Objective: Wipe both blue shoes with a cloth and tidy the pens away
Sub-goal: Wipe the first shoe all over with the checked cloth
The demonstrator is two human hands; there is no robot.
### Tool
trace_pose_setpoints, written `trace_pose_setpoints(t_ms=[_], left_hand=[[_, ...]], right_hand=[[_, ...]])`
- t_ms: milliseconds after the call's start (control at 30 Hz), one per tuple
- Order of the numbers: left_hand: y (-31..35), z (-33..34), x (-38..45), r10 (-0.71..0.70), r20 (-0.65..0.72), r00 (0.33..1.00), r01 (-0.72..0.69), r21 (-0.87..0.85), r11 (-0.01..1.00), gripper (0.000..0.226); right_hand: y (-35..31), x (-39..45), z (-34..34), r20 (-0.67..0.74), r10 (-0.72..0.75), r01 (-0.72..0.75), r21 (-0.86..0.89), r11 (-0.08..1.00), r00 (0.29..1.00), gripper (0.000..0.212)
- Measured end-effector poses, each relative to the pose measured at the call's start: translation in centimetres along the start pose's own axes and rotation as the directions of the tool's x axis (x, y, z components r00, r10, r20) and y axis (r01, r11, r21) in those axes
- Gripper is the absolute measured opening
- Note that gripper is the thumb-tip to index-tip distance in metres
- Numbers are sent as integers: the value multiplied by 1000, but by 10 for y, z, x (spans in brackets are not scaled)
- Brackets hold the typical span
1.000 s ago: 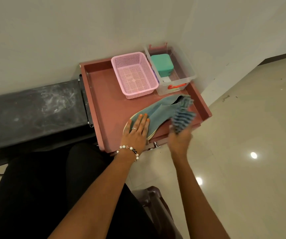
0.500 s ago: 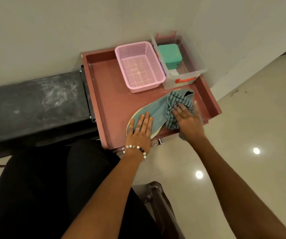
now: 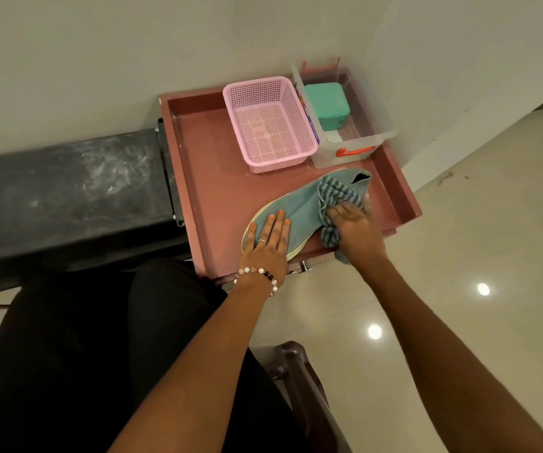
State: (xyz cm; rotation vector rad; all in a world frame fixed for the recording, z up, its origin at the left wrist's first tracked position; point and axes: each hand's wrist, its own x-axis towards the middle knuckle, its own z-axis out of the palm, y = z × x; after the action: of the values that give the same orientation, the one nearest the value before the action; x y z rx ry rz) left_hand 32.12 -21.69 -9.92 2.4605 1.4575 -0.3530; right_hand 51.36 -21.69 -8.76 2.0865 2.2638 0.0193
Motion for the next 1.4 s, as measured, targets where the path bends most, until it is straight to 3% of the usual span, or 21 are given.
trace_pose_setpoints(t_ms=[100, 167, 267, 333, 433, 533, 600, 700, 800, 867, 933, 967, 1067, 1133, 1200, 1300, 1400], left_hand=[[0, 1, 1, 4, -2, 1000, -4, 7, 1000, 72], [0, 2, 1, 1, -2, 1000, -1, 2, 1000, 73], [-1, 2, 0, 5, -4, 1000, -4, 24, 1000, 74], [-1, 3, 0, 6, -7, 1000, -6, 29, 1000, 70], [-1, 1, 1, 14, -3, 1000, -14, 3, 1000, 71], [-2, 3, 2, 11, 5, 1000, -10, -10, 1000, 75], [-2, 2, 2, 6, 12, 1000, -6, 7, 1000, 76], [-1, 2, 3, 5, 12, 1000, -5, 8, 1000, 74], [-2, 1, 2, 14, 20, 1000, -15, 24, 1000, 74], [-2, 2, 2, 20, 20, 1000, -20, 23, 1000, 74], [-2, 0, 2, 20, 11, 1000, -20, 12, 1000, 74], [-2, 0, 2, 18, 12, 1000, -18, 3, 1000, 74], [-2, 1, 2, 13, 16, 1000, -13, 0, 1000, 74], [-2, 0, 3, 12, 10, 1000, -12, -1, 1000, 73], [-2, 1, 3, 9, 10, 1000, -9, -1, 1000, 72], [-2, 0, 2, 15, 31, 999, -16, 12, 1000, 71], [-3, 2, 2, 21, 17, 1000, -21, 10, 1000, 71]], right_hand=[[-37, 4, 12, -88, 224, -220, 57, 974, 971, 44], [-69, 0, 19, -74, 253, -243, 125, 962, 965, 42], [-88, -14, 19, -148, 88, -58, 196, 979, 985, 36], [-72, -23, 11, -178, -21, 63, 237, 969, 984, 45], [-23, -16, -3, -92, -172, 185, 169, 968, 981, 60], [5, 0, -5, -56, 3, 4, 127, 992, 998, 57], [-11, 4, -1, -67, 144, -136, 104, 985, 987, 43], [-63, 0, 7, -23, 357, -336, 285, 898, 934, 30], [-84, -15, 11, -103, 99, -70, 255, 965, 990, 26], [-59, -18, 7, -148, -78, 108, 205, 973, 986, 30], [-24, -10, -5, -33, -126, 130, 164, 978, 991, 47], [-11, -4, -7, 21, -68, 65, 135, 989, 997, 52], [-13, 6, -8, -8, 174, -172, 108, 979, 985, 44], [-41, 5, 0, -39, 381, -353, 297, 887, 924, 33], [-71, 1, 9, -54, 499, -403, 516, 755, 865, 29], [-86, -17, 15, -133, 156, -99, 359, 928, 979, 32], [-45, -19, -4, -66, -134, 148, 347, 926, 989, 44]])
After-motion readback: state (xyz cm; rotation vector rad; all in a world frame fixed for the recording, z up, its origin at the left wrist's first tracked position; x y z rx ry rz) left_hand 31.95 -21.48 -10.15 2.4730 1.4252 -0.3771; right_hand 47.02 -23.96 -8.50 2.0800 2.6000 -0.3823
